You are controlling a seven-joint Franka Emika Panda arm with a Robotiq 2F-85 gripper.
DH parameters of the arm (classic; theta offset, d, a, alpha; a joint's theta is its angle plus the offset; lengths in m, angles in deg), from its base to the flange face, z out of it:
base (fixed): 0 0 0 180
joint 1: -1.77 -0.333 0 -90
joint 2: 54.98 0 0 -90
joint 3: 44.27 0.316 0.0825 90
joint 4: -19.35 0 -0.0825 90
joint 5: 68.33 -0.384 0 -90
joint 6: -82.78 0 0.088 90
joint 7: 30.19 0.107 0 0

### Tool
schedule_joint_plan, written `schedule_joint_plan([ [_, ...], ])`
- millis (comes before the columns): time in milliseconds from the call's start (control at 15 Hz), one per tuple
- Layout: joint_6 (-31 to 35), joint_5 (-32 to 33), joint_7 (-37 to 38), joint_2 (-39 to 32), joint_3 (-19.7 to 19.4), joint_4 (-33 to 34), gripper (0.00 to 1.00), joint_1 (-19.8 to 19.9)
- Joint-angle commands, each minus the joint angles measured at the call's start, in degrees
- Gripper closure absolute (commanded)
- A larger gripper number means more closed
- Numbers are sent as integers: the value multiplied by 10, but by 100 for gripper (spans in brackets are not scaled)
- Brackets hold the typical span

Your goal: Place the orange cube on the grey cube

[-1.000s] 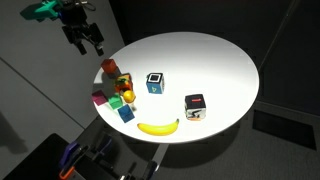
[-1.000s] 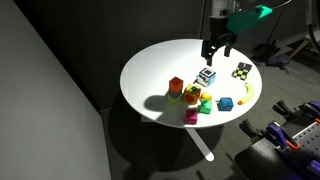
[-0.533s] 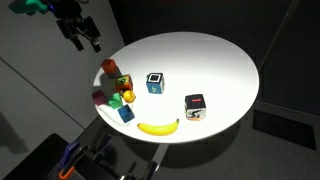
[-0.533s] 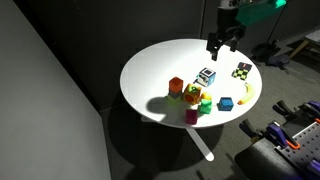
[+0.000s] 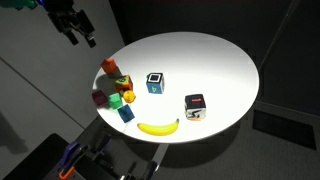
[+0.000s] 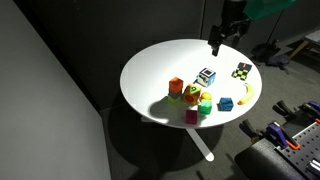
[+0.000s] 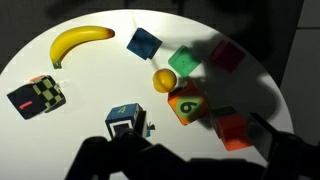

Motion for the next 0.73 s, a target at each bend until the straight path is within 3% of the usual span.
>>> schedule_joint_plan([
  [0, 13, -8, -10, 26, 13, -22, 0, 15],
  [667, 3, -3, -3, 5, 20, -7, 0, 17],
])
